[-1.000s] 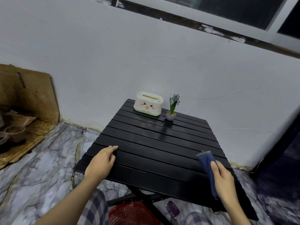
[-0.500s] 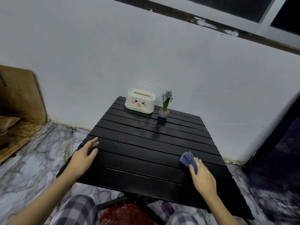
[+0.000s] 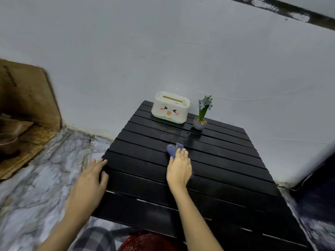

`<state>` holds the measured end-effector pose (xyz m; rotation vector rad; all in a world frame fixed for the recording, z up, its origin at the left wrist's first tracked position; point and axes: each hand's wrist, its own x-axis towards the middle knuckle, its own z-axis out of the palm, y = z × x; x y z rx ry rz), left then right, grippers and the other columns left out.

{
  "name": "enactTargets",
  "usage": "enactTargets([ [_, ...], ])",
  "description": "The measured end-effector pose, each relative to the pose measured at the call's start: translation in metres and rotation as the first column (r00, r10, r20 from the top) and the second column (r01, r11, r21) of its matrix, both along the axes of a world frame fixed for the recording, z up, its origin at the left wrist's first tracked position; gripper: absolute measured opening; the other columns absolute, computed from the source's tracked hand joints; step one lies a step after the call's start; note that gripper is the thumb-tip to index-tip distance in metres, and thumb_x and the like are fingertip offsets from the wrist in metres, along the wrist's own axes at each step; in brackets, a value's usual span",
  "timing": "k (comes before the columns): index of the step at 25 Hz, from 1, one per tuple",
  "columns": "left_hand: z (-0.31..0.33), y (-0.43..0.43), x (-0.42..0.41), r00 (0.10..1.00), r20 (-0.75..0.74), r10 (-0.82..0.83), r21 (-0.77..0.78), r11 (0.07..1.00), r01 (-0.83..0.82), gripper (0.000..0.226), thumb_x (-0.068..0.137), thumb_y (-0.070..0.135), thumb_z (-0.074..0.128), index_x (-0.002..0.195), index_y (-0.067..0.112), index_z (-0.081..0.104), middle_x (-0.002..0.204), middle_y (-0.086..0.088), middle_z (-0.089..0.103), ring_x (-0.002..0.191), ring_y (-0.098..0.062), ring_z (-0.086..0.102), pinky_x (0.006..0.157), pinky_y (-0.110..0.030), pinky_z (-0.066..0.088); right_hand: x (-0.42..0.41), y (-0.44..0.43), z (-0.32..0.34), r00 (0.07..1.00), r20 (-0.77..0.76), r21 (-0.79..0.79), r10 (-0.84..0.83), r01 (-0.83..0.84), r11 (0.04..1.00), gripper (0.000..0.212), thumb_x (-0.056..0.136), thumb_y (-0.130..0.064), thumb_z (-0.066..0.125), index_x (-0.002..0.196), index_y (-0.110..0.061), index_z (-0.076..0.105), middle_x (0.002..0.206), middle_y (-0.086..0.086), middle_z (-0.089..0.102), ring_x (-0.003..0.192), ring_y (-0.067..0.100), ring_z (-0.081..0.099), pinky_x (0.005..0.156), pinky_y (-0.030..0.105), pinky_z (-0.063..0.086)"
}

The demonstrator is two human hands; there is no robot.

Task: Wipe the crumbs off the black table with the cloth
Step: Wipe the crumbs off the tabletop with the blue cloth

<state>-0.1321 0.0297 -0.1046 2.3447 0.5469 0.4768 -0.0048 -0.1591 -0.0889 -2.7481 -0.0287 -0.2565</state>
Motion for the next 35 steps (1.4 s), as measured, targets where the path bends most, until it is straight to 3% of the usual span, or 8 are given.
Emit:
enactTargets([
  [5,0.005,-0.003,0.0,1.0,-0.005,-0.003,-0.049,0.999,0.003,0.04,0.093,0.014,0.038,0.132,0.008,0.046,0.143,-0.013,0.046,0.137,-0.024,0.035,0.11,-0.039,0.03,-0.052,0.077,0.005,0.893,-0.092,0.035,0.442,-0.44,0.897,0.048,0.097,-0.02,0.034,0.142,-0.007,0.024,0.154,0.011,0.02,0.143,0.02,0.018,0.117,0.032,0.013],
  [10,0.013,-0.003,-0.008,0.999,0.005,-0.053,-0.105,0.993,0.053,0.039,0.096,0.015,0.033,0.13,0.003,0.048,0.139,-0.018,0.048,0.133,-0.03,0.041,0.11,-0.039,0.03,-0.126,0.043,0.025,0.704,-0.174,0.201,0.688,-0.659,0.725,0.045,0.095,-0.026,0.04,0.137,-0.013,0.037,0.146,0.007,0.041,0.132,0.019,0.04,0.105,0.029,0.033],
  [14,0.018,-0.006,-0.012,0.999,-0.013,-0.037,-0.074,0.997,0.036,0.039,0.095,0.017,0.034,0.128,0.006,0.051,0.139,-0.015,0.05,0.13,-0.03,0.044,0.108,-0.039,0.032,-0.126,-0.038,0.039,0.747,-0.282,0.714,0.602,-0.256,0.652,0.024,0.092,-0.016,0.048,0.112,-0.007,0.059,0.086,0.0,0.068,0.065,-0.009,0.06,0.067,0.01,0.043],
  [16,0.02,-0.007,-0.013,0.998,-0.028,-0.053,-0.074,0.996,0.051,0.04,0.096,0.019,0.033,0.129,0.006,0.05,0.14,-0.015,0.049,0.131,-0.03,0.042,0.108,-0.04,0.032,-0.118,-0.103,0.047,0.869,-0.299,0.812,0.395,0.015,0.583,0.022,0.092,-0.013,0.047,0.108,-0.005,0.059,0.076,-0.006,0.072,0.059,-0.006,0.063,0.057,0.007,0.046],
  [19,0.018,-0.006,-0.012,0.997,-0.03,-0.067,-0.068,0.996,0.065,0.04,0.096,0.018,0.032,0.129,0.006,0.05,0.138,-0.018,0.05,0.129,-0.033,0.043,0.106,-0.043,0.034,-0.115,-0.208,0.061,0.98,-0.196,0.709,-0.037,0.168,0.685,0.031,0.093,-0.016,0.046,0.119,-0.001,0.055,0.104,0.014,0.068,0.088,0.02,0.06,0.068,0.027,0.045],
  [24,0.015,0.0,-0.008,0.998,0.0,-0.06,-0.083,0.995,0.06,0.037,0.095,0.017,0.034,0.126,0.006,0.053,0.134,-0.02,0.054,0.123,-0.037,0.049,0.1,-0.045,0.039,-0.113,-0.278,0.023,0.896,-0.028,0.099,-0.443,0.444,0.891,0.038,0.094,-0.016,0.041,0.127,0.001,0.046,0.123,0.032,0.055,0.108,0.045,0.054,0.086,0.046,0.043],
  [30,0.021,0.0,-0.01,0.997,0.059,-0.041,-0.195,0.979,0.052,0.039,0.097,0.019,0.031,0.129,0.01,0.051,0.136,-0.018,0.052,0.126,-0.036,0.046,0.101,-0.042,0.035,-0.062,-0.212,0.002,0.892,0.054,0.018,-0.448,0.448,0.894,0.03,0.089,-0.007,0.046,0.112,0.012,0.051,0.118,0.033,0.052,0.102,0.047,0.054,0.083,0.05,0.045],
  [35,0.02,0.018,-0.008,1.0,0.031,0.002,-0.585,0.811,0.016,0.051,0.09,0.043,0.028,0.127,0.017,0.053,0.139,-0.005,0.049,0.13,-0.026,0.042,0.11,-0.04,0.028,-0.049,-0.083,-0.007,0.988,0.096,0.058,-0.124,0.119,0.991,0.038,0.069,-0.004,0.073,0.103,0.01,0.063,0.109,0.03,0.065,0.096,0.041,0.066,0.076,0.045,0.056],
])
